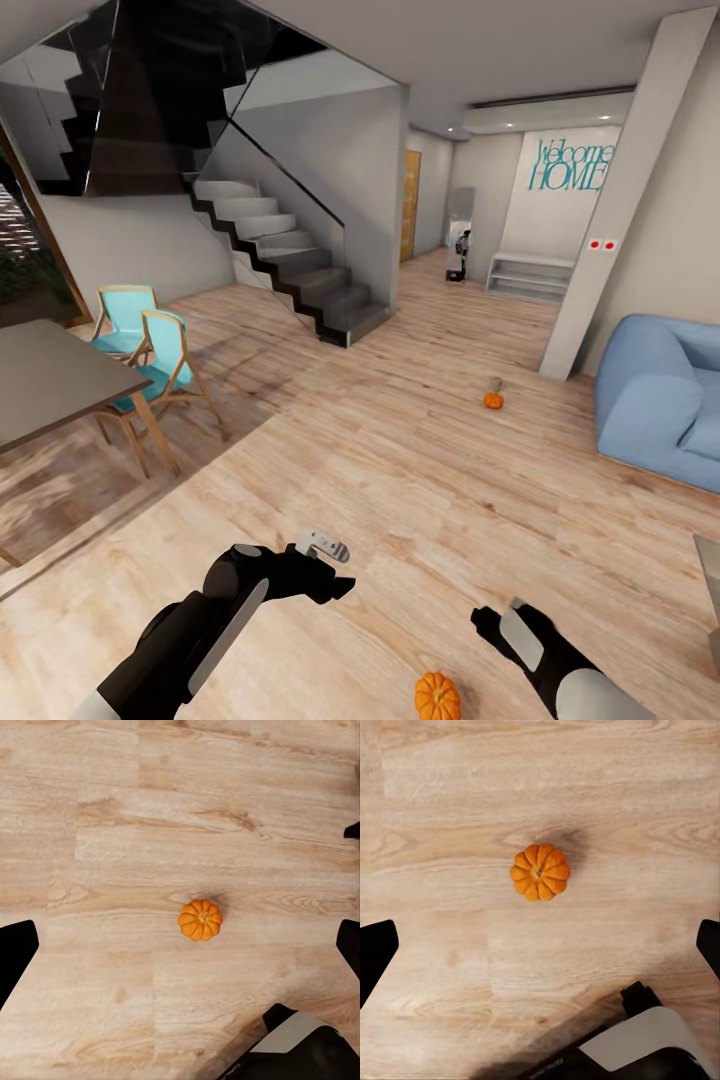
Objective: Place each of the two pumpkins and all three candles from the living room inside a cabinet in the living room (use any cabinet), then make sure every cabinet is closed, and position the cauldron so it is next to a table in the living room.
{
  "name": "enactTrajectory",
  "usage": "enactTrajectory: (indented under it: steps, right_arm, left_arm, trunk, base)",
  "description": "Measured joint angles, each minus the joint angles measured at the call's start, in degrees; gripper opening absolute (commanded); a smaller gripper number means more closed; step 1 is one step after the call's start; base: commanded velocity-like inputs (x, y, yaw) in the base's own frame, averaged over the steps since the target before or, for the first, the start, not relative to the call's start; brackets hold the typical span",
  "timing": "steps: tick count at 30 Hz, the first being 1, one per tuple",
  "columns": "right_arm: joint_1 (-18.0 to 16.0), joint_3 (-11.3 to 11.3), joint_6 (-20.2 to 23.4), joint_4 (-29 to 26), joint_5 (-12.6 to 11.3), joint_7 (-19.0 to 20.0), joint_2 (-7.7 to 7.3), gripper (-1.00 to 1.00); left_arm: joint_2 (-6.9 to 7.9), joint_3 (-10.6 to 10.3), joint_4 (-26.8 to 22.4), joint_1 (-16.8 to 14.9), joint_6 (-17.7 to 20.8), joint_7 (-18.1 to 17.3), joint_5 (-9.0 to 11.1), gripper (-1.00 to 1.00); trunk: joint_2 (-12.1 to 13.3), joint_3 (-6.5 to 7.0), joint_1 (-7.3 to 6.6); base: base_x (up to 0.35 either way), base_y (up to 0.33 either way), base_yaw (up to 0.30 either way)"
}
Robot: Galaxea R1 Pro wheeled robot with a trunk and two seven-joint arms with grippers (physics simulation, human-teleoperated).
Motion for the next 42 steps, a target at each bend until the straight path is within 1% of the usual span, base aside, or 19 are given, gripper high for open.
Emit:
enactTrajectory:
  steps: [2,3,4,6,7,8,9,12,15,18,20,25,34,42]
  right_arm:
    - [-1.8,1.1,2.5,0.1,0.0,-1.0,0.8,1.0]
    - [-2.2,1.5,3.1,0.1,0.0,-1.2,1.09,1.0]
    - [-2.7,2.3,3.7,0.1,0.1,-1.4,1.79,1.0]
    - [-3.1,3.3,3.8,0.1,0.2,-1.5,2.68,1.0]
    - [-3.3,4.6,3.5,0.1,0.2,-1.6,3.65,1.0]
    - [-3.3,5.4,3.4,0.1,0.3,-1.6,4.2,1.0]
    - [-3.4,7.1,3.2,0.2,0.3,-1.7,5.11,1.0]
    - [-3.5,10.2,2.9,0.2,0.2,-1.7,6.18,1.0]
    - [-3.6,11.5,2.7,0.4,0.2,-1.8,6.57,1.0]
    - [-3.6,12.0,2.5,0.6,0.2,-1.8,6.69,1.0]
    - [-3.6,12.2,1.4,0.8,0.1,-1.8,6.77,1.0]
    - [-3.6,12.2,0.1,1.3,0.0,-1.8,6.73,1.0]
    - [-3.6,12.1,-0.4,2.3,0.0,-1.8,6.61,1.0]
    - [-3.6,12.5,-0.4,2.3,0.2,-1.8,6.6,1.0]
  left_arm:
    - [0.0,0.0,-0.1,0.0,0.0,0.0,0.0,1.0]
    - [0.0,0.0,-0.1,0.0,0.0,0.0,0.0,1.0]
    - [0.0,0.0,0.0,0.0,0.0,0.0,0.0,1.0]
    - [0.0,0.0,0.0,0.0,0.0,0.0,0.0,1.0]
    - [0.03,0.0,0.0,0.0,0.0,0.0,0.0,1.0]
    - [0.04,0.0,0.0,0.0,0.0,0.0,0.0,1.0]
    - [0.06,0.0,0.0,0.0,0.0,0.0,0.0,1.0]
    - [0.08,0.0,0.0,0.0,0.0,0.0,0.0,1.0]
    - [0.09,0.0,0.1,0.0,0.1,0.0,-0.1,1.0]
    - [0.09,0.0,0.1,0.0,0.1,0.0,-0.1,1.0]
    - [0.09,0.0,0.1,0.0,0.0,0.0,-0.1,1.0]
    - [0.09,0.0,0.1,0.0,0.0,0.0,-0.1,1.0]
    - [0.06,0.0,0.2,0.0,0.0,0.8,-0.1,1.0]
    - [0.04,0.0,0.2,0.0,0.0,1.0,-0.2,1.0]
  trunk:
    - [0.0,0.0,-0.01]
    - [0.0,0.0,-0.01]
    - [0.0,0.0,-0.02]
    - [0.0,-0.01,-0.02]
    - [0.0,-0.01,-0.02]
    - [0.0,-0.01,-0.01]
    - [0.0,-0.01,-0.01]
    - [0.0,0.0,0.0]
    - [0.0,-0.01,0.0]
    - [0.0,-0.01,-0.01]
    - [0.0,-0.01,-0.02]
    - [0.0,-0.01,0.0]
    - [0.0,-0.01,-0.01]
    - [0.0,0.0,-0.01]
  base:
    - [0.101,-0.079,0.0]
    - [0.182,-0.076,0.0]
    - [0.209,-0.061,0.0]
    - [0.204,-0.04,0.0]
    - [0.159,-0.025,0.0]
    - [0.102,-0.016,0.0]
    - [0.082,-0.013,0.0]
    - [0.047,-0.007,0.0]
    - [0.059,0.0,0.0]
    - [0.153,0.05,0.0]
    - [0.177,0.065,0.0]
    - [0.069,0.005,0.0]
    - [0.063,-0.162,0.0]
    - [0.147,-0.112,0.0]
